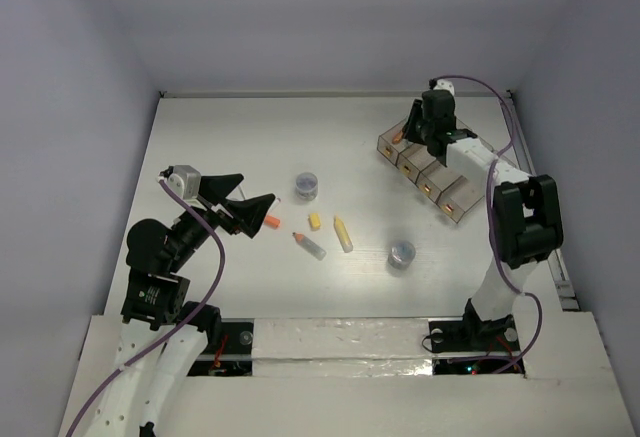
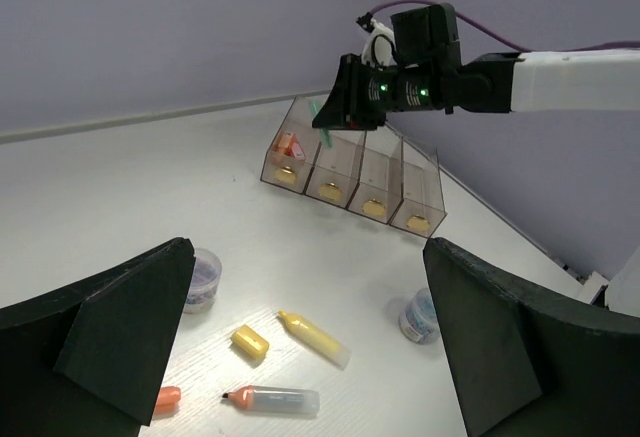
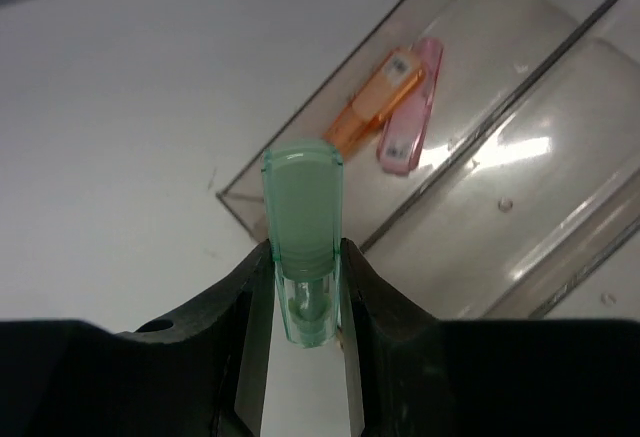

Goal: Sort the stationery into containers
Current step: Place the stationery in the storage box, then pick up the pen from the center of the board.

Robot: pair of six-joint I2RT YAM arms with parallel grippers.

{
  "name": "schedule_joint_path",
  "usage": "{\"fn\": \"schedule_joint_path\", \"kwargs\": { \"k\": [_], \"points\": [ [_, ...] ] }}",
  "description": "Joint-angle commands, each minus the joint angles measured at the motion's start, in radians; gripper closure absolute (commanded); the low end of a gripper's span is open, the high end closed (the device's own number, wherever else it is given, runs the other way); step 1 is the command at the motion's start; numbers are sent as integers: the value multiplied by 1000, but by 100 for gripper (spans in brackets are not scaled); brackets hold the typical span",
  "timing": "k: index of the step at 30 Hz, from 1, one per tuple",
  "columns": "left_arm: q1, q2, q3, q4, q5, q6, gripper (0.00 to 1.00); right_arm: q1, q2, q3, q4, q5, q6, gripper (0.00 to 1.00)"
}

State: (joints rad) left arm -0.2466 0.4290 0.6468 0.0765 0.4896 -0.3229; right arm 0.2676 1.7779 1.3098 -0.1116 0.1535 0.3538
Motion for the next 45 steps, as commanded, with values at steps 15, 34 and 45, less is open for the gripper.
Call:
{"fn": "schedule_joint_path", "kwargs": {
  "k": [15, 34, 45],
  "points": [
    [-3, -3, 14, 34, 10, 7, 1, -159, 176, 118, 162, -198, 261, 74],
    [-3, -10, 14, 32, 7, 5, 1, -168, 97, 57, 200, -255, 234, 53],
    [-3, -12, 14, 32, 0, 7, 1, 31, -115, -90, 204, -457, 87, 58]
  ]
}}
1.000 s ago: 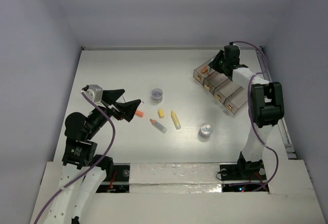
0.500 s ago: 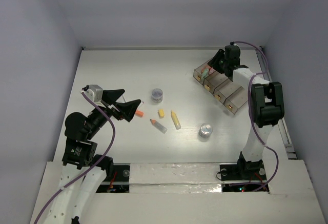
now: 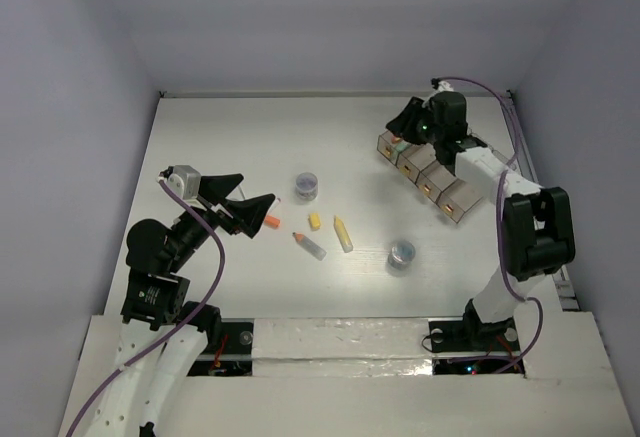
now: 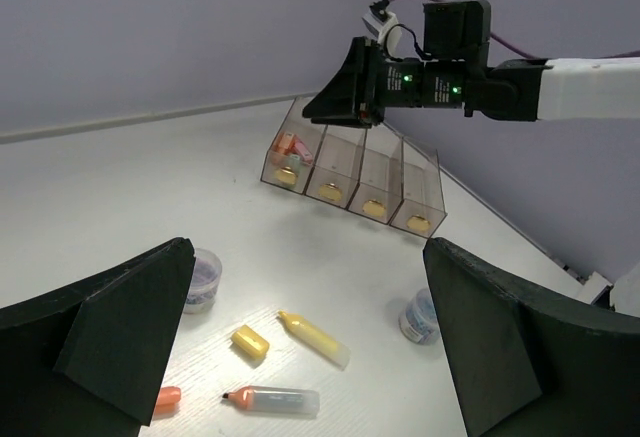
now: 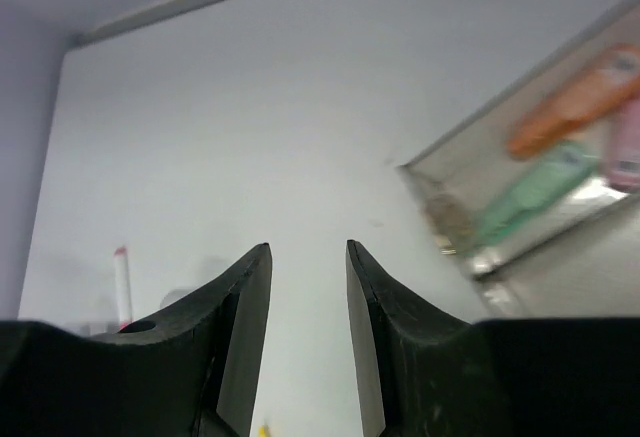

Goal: Sort the stationery into containers
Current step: Pick up the pen from the center of the board.

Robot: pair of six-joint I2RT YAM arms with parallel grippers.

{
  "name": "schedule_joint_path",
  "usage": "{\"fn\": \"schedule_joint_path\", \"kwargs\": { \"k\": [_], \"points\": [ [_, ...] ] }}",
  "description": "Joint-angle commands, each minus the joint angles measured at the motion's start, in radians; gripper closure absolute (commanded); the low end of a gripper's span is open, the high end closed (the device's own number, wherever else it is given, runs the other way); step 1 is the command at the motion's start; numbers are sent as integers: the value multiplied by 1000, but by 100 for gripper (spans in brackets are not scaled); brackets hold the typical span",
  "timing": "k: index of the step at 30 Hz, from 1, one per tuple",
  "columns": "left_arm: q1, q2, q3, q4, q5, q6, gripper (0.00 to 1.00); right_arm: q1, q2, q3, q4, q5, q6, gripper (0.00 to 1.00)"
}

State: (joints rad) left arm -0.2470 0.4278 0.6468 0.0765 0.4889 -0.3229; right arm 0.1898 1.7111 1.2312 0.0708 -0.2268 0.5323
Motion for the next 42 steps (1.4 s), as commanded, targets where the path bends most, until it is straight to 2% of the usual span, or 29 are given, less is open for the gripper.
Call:
{"fn": "schedule_joint_path", "kwargs": {
  "k": [1, 11, 19, 24, 27, 33, 42],
  "points": [
    [-3, -12, 14, 28, -4, 7, 1, 170, -54, -9, 6, -78, -113, 58],
    [6, -18, 27, -10, -84, 12, 1, 457, -56, 24, -160, -69, -258, 59],
    [24, -24, 37, -52, -196, 7, 1, 637, 129, 181, -235, -16, -292, 62],
    [48, -41, 56, -99, -350, 1, 1, 688, 255, 307, -246, 10, -253, 62],
    [57, -52, 66, -132, -427, -8, 1, 698, 335, 382, -233, 15, -239, 57],
    [57, -52, 70, -133, -418, -7, 1, 726, 531, 621, -324, 99, -302, 55],
    [57, -47, 65, -119, -380, -2, 1, 744, 745, 913, -457, 107, -364, 56]
  ]
}}
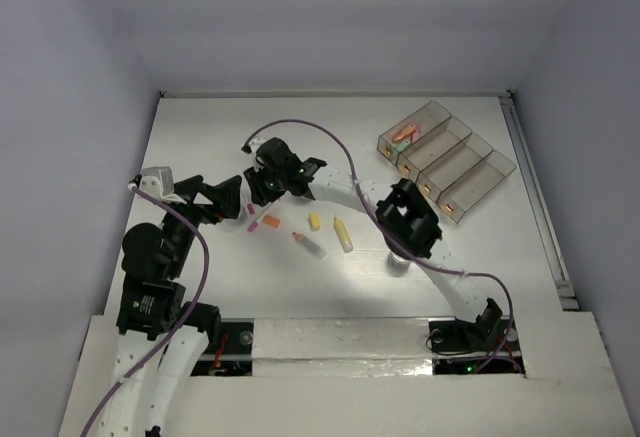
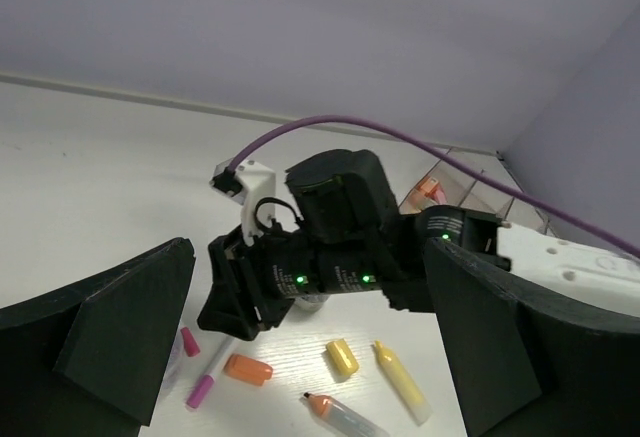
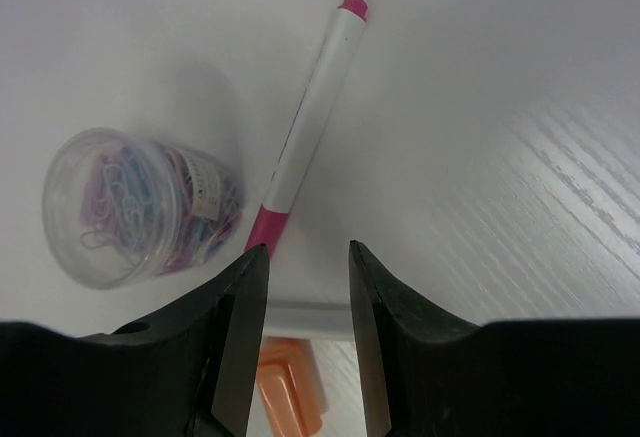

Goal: Sort the stationery into containers
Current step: Pick up the pen from the center of the board.

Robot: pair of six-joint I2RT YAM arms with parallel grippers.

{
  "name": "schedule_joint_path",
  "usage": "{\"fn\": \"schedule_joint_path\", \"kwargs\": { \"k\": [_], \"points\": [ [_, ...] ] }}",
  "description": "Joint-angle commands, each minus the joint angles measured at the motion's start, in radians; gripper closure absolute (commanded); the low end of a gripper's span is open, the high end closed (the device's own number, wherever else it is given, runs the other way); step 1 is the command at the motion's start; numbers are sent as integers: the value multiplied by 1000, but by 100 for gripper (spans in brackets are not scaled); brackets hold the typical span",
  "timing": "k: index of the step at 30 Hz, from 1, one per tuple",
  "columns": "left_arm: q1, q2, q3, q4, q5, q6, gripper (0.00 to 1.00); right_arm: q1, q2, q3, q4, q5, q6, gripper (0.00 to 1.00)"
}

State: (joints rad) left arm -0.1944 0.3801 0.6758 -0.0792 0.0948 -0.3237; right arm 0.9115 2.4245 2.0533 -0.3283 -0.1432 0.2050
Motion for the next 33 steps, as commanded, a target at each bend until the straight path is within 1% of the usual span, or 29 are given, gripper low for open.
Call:
{"fn": "schedule_joint_path", "kwargs": {
  "k": [1, 5, 11, 17, 19, 25, 28, 29, 32, 33],
  "points": [
    [4, 2, 38, 36, 14, 0, 1, 23, 60, 138, -67, 25, -38, 56],
    [4, 3, 36, 38, 20, 2, 1, 41, 113, 215, -98, 31, -55, 55],
    [4, 2, 36, 39, 29, 2, 1, 41, 133, 217, -77, 51, -39, 54],
    [4, -1, 39, 36, 19, 2, 1, 59, 186, 245, -83, 140, -79, 55],
    [4, -3, 39, 32, 14, 5, 1, 70, 202, 245, -84, 218, -99, 56],
    [4, 0, 42, 35, 16, 8, 1, 70, 193, 183, -45, 362, -151, 60],
    [4, 3, 44, 33, 16, 9, 1, 70, 156, 119, -12, 422, -176, 62],
    [4, 3, 44, 36, 16, 8, 1, 70, 145, 82, 6, 432, -180, 62],
    [4, 8, 44, 36, 16, 9, 1, 70, 108, 41, 26, 467, -193, 63],
    [4, 8, 42, 36, 16, 8, 1, 70, 104, 21, 32, 475, -223, 64]
  ]
}}
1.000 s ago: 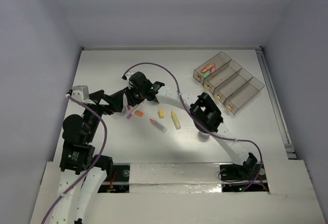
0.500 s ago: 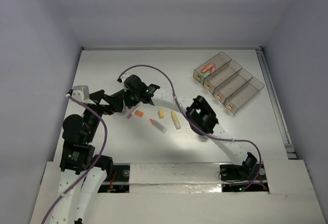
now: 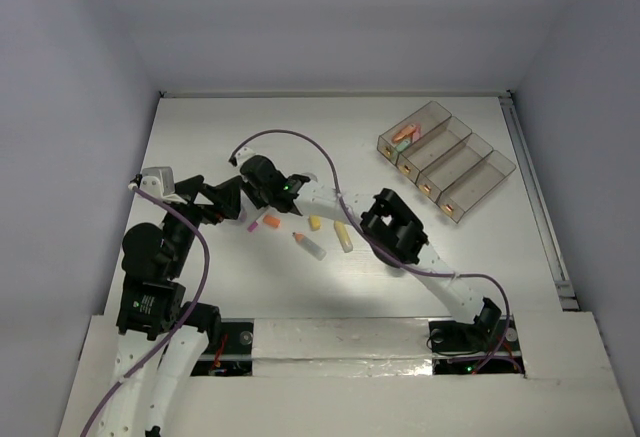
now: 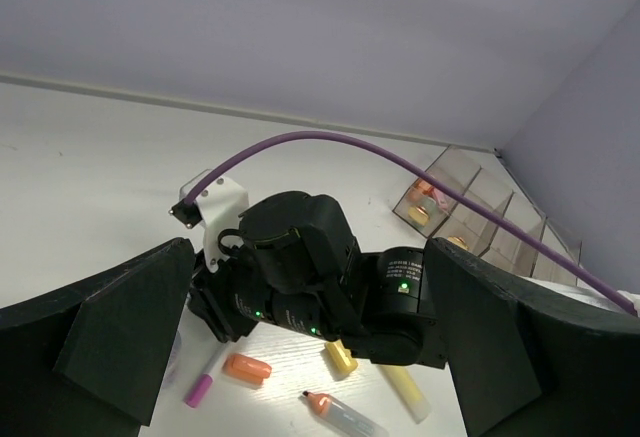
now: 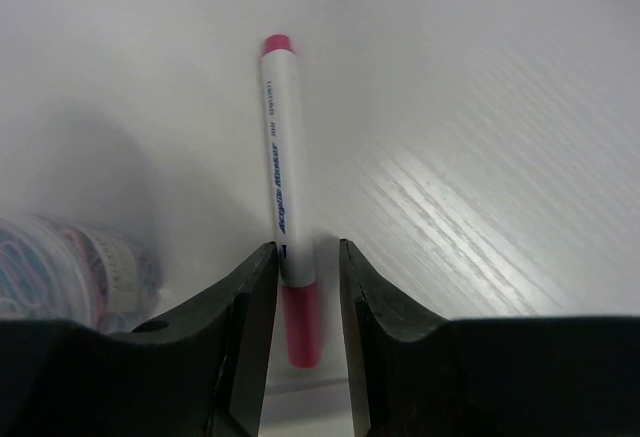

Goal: Sort the stationery into containers
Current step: Pick up the pen from the center of the board.

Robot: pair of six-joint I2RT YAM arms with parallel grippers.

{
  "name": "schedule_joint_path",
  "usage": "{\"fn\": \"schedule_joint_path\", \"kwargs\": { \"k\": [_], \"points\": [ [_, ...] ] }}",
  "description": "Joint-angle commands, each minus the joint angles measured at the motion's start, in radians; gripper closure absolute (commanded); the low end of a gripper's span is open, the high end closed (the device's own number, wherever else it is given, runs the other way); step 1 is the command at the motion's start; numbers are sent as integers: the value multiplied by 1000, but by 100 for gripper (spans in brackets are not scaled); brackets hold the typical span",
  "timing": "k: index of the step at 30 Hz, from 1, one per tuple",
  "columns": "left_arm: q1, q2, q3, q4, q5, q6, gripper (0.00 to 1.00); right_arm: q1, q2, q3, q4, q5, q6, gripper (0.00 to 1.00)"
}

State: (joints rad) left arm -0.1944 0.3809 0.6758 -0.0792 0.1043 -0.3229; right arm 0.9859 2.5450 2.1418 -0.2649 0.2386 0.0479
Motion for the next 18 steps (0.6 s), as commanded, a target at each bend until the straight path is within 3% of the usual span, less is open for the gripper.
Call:
{"fn": "schedule_joint_path", "kwargs": {
  "k": [1, 8, 11, 18],
  "points": [
    [4, 7, 42, 36, 6, 8, 1, -4, -19, -71, -28, 99, -71, 64],
    [4, 7, 42, 35, 2, 8, 1, -4, 24, -54, -40, 93, -114, 65],
    [4, 4, 45, 32, -3, 13, 1, -4, 26, -78, -25, 90, -128, 80],
    [13, 0, 45, 30, -9, 13, 1, -4, -17, -154, 84, 79, -145, 90]
  ]
}}
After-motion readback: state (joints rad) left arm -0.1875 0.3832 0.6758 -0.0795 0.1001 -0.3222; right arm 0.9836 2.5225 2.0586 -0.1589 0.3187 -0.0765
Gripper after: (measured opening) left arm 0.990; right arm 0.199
